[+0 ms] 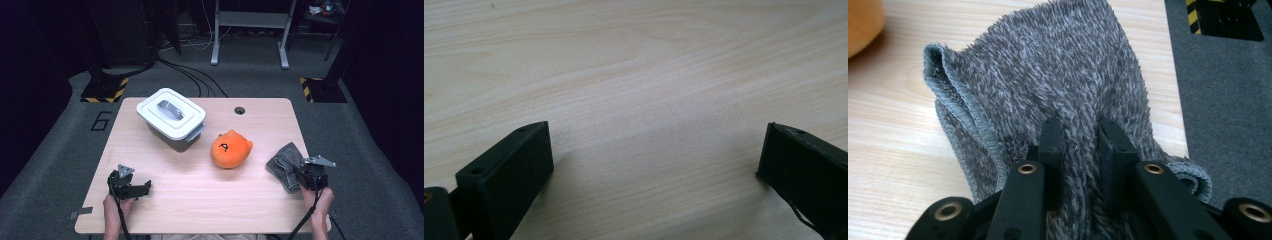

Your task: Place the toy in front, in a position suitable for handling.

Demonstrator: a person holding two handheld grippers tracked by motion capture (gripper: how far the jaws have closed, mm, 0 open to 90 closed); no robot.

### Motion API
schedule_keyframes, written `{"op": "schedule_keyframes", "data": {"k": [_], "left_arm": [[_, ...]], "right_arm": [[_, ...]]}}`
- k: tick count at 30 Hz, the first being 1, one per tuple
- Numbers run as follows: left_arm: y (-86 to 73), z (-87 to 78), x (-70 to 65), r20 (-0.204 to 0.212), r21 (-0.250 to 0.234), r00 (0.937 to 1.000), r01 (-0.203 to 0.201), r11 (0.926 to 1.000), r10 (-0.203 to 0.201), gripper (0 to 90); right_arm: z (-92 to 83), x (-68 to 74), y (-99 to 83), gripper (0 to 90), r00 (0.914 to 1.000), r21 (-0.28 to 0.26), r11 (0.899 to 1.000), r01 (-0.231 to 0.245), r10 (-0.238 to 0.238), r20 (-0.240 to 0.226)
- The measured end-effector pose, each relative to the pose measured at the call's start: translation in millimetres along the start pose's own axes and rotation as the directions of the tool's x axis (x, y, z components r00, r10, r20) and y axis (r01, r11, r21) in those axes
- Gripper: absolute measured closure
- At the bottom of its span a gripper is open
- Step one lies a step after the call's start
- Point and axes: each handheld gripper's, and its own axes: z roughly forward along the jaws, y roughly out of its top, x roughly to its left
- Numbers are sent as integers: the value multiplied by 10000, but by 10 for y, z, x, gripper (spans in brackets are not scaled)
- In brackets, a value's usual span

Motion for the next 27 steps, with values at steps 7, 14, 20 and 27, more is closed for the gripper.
{"op": "schedule_keyframes", "data": {"k": [7, 14, 20, 27], "left_arm": [[0, 0, 0, 1, 2, 10000, -3, 10000, 3, 7], [0, 0, 1, -1, 5, 10000, -9, 10000, 9, 7], [0, 0, 0, -1, 0, 10000, -2, 10000, 2, 7], [-1, -4, -2, 16, 44, 10000, 3, 10000, -4, 9]], "right_arm": [[41, -62, -24, 737, 9986, 79, 9986, -517, 516, 92], [149, -85, -7, 711, 9955, 86, 9956, -928, 926, 174], [215, -71, 0, 414, 9971, 328, 9967, -740, 733, 217], [101, -18, -14, 147, 9988, 90, 9989, -464, 465, -131]]}}
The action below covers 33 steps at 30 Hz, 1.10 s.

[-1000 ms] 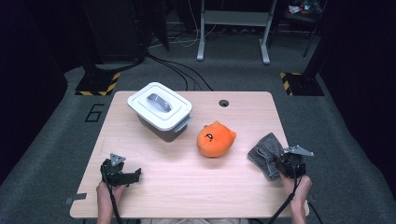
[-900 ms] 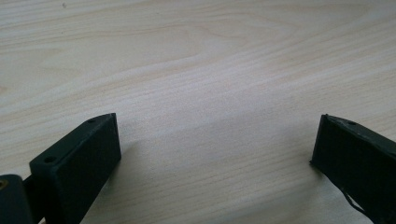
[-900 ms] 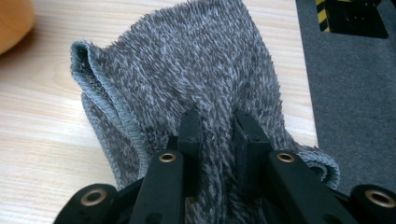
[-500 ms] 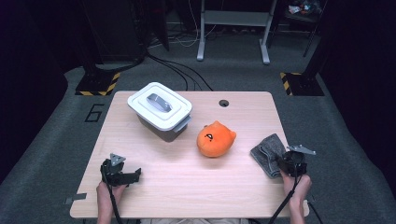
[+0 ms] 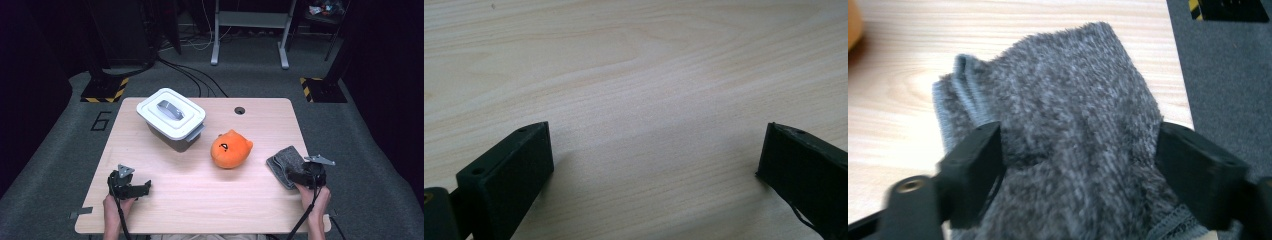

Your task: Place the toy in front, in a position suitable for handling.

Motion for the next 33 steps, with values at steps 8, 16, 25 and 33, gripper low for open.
{"op": "schedule_keyframes", "data": {"k": [8, 16, 25, 33], "left_arm": [[1, 0, -3, -47, 20, 10000, 11, 10000, -11, 4], [0, 1, -5, -74, -1, 10000, 35, 10000, -35, 0], [-2, 1, -16, -63, -69, 10000, -33, 10000, 32, 0], [4, -94, -123, 127, -518, 9996, -264, 9983, 271, 30]], "right_arm": [[-168, 219, -108, 48, 9911, -368, 9971, 660, -698, -1136], [-271, 585, -239, 9, 9698, -572, 9859, 1575, -1653, -1792], [-111, 852, -449, 0, 9465, -152, 9702, 2420, -2395, -2161], [-33, 910, -542, 0, 9424, 41, 9631, 2692, -2626, -2070]]}}
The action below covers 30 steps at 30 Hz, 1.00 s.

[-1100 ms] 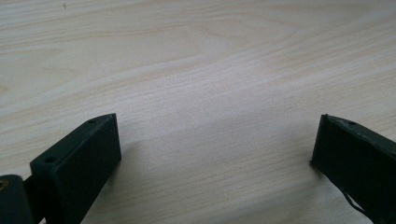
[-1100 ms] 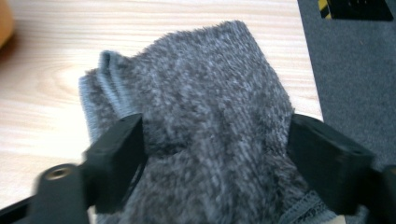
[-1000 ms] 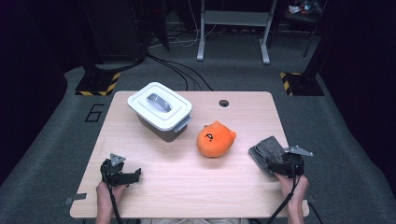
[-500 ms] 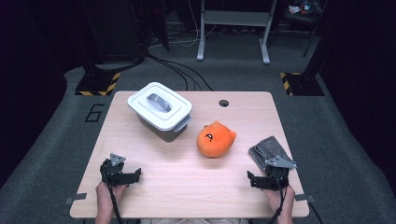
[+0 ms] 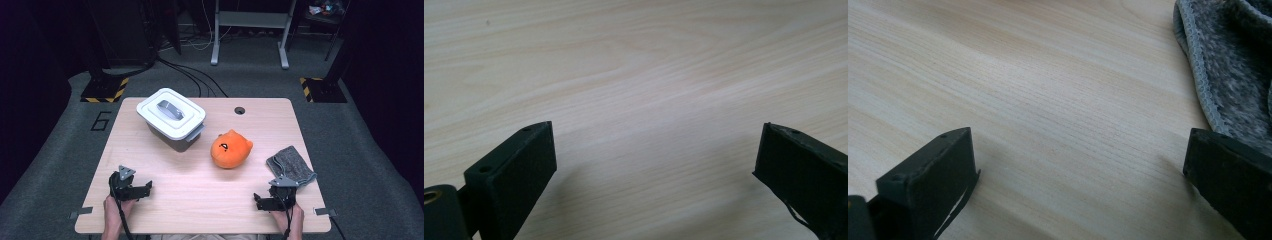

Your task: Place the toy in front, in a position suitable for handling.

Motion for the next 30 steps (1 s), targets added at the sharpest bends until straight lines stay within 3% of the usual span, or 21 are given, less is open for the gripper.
{"op": "schedule_keyframes", "data": {"k": [6, 13, 18, 19, 20, 22, 26, 30], "left_arm": [[97, -85, -280, 926, -453, 9950, -332, 9984, 373, 35], [195, -38, -642, 2030, -663, 9750, -788, 9947, 908, 40], [294, 11, -855, 2863, -749, 9503, -1048, 9917, 1221, 40], [317, 29, -905, 2908, -819, 9478, -1114, 9904, 1306, 40], [345, 45, -947, 3108, -785, 9403, -1202, 9896, 1389, 40], [383, 65, -1011, 3364, -800, 9312, -1202, 9895, 1403, 39], [486, 103, -1154, 3606, -878, 9164, -1519, 9845, 1735, 37], [610, 155, -1309, 4004, -968, 8941, -1765, 9795, 2007, 37]], "right_arm": [[29, -18, 18, 0, 9999, 4, 9999, -115, 115, -113], [30, -20, 17, 0, 9999, -3, 9999, -108, 108, -100], [30, -20, 16, 0, 9999, 0, 9999, -106, 106, -101], [30, -20, 16, 0, 9999, -3, 9999, -107, 107, -101], [30, -20, 16, 0, 9999, -1, 9999, -106, 106, -102], [30, -20, 16, 0, 9999, -1, 9999, -111, 111, -102], [30, -20, 16, 0, 9999, 0, 9999, -112, 112, -102], [30, -20, 16, 0, 9999, -4, 9999, -111, 111, -96]]}}
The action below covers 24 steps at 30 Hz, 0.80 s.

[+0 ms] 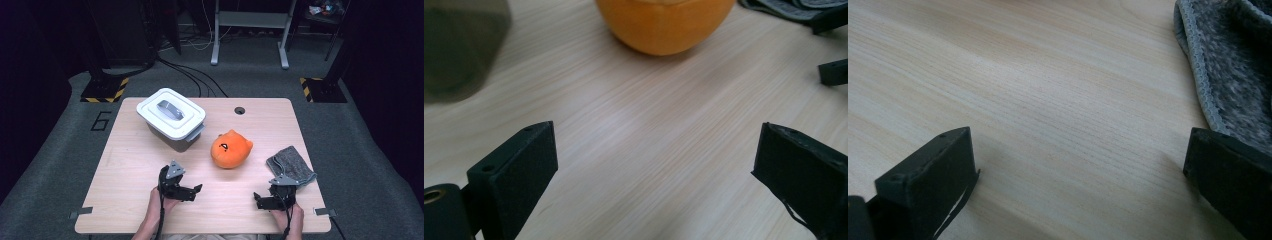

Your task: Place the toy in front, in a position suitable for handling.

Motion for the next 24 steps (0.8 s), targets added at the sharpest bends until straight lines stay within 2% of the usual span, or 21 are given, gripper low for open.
{"op": "schedule_keyframes", "data": {"k": [3, 5, 13, 16, 22, 24], "left_arm": [[101, 115, -58, 330, 82, 9994, -70, 9999, 67, 40], [149, 176, -89, 419, 105, 9989, -201, 9997, 197, 42], [378, 430, -198, 826, 161, 9961, -312, 9994, 297, 55], [450, 486, -217, 730, 92, 9964, -437, 9990, 429, 66], [586, 545, -232, 204, -10, 9973, -711, 9975, 711, 78], [628, 559, -224, 151, -64, 9970, -756, 9971, 757, 80]], "right_arm": [[-3, 2, -1, 0, 9999, 25, 9999, -101, 101, 41], [-3, 2, -1, 0, 9999, 25, 9999, -99, 99, 42], [-2, 3, -1, 0, 9999, 12, 10000, -94, 94, 47], [-3, 4, -1, 0, 9999, 10, 10000, -95, 95, 42], [-3, 7, -1, 0, 9999, -5, 9999, -123, 123, 48], [-2, 5, -1, 0, 10000, -13, 10000, -90, 90, 42]]}}
